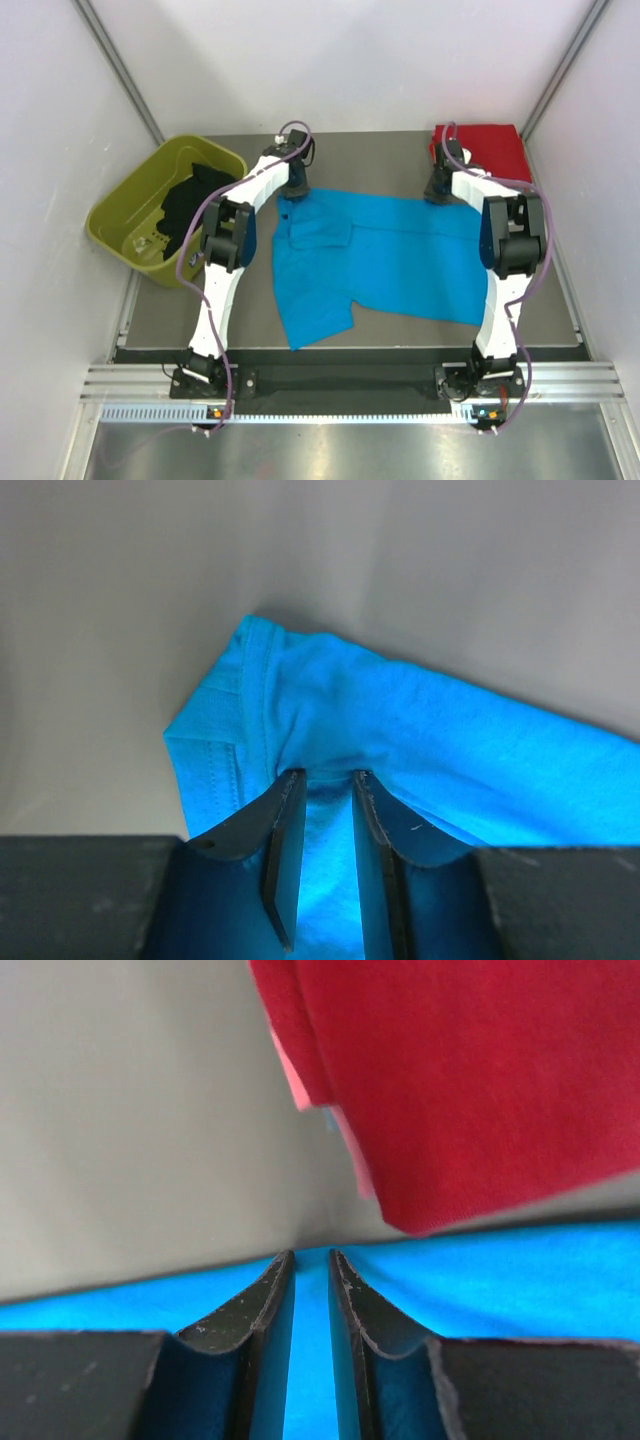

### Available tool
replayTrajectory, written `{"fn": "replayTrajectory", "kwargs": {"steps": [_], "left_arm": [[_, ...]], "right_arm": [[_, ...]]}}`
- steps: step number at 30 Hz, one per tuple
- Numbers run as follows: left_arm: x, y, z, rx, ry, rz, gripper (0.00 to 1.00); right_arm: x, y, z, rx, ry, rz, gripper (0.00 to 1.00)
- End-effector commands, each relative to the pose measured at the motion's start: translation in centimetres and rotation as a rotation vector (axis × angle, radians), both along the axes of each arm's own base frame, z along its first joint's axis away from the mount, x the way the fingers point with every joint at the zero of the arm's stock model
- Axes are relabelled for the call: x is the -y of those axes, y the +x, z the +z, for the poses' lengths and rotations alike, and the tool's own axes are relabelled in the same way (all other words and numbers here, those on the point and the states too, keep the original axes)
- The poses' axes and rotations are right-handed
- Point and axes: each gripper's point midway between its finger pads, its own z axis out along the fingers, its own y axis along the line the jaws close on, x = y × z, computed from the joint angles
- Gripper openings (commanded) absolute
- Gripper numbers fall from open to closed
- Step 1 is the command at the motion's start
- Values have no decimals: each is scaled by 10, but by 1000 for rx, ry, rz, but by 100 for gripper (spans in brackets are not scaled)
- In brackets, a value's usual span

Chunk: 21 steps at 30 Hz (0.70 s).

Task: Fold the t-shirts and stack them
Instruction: Fold the tshirt

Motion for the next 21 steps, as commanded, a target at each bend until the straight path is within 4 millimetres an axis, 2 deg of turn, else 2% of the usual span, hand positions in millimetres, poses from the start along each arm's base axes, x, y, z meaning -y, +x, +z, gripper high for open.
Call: {"fn": "replayTrajectory", "kwargs": {"steps": [1,2,3,5,6,7,8,9,10,11,12,13,14,15,16,17,18,19,20,21], "left_arm": [[-15,15,17,55,19,26,31],[-11,12,23,56,1,7,31],[-11,11,41,80,-8,-2,32],[-10,5,63,105,1,-34,33],[-10,1,86,134,0,-45,33],[-7,-4,98,146,1,-63,33],[-8,-14,107,137,13,-84,34],[-8,-28,125,147,10,-99,34],[-2,-41,131,142,8,-126,36],[-1,-54,135,132,8,-147,36],[-5,-80,137,107,7,-164,36],[1,-100,136,81,-5,-191,36],[-6,-131,130,45,-4,-195,37],[-4,-150,127,24,-8,-210,38],[0,-169,122,-10,-36,-231,38],[-5,-199,113,-48,-43,-235,38],[-1,-219,109,-74,-37,-259,38],[-2,-234,107,-83,-35,-237,40],[-9,-258,100,-107,-30,-238,40],[-5,-274,97,-120,-30,-253,41]], "right_arm": [[5,16,7,31,-10,29,21],[3,15,12,30,-3,38,21],[1,17,25,56,5,43,21],[-3,13,39,73,20,51,22],[-4,12,47,87,28,52,22],[-6,10,66,122,41,55,22],[-6,5,71,122,52,48,23],[-7,1,77,130,57,48,24],[-9,-2,96,164,73,51,25],[-9,-11,94,151,79,49,26],[-10,-16,97,153,86,50,27],[-11,-22,110,174,100,54,27],[-11,-33,102,153,106,51,28],[-12,-39,112,173,113,54,28],[-14,-45,113,174,125,62,28],[-14,-55,106,155,127,64,28],[-13,-61,116,177,131,66,28],[-15,-65,118,189,140,72,29],[-14,-76,107,166,137,72,29],[-18,-81,115,188,157,93,29]]}}
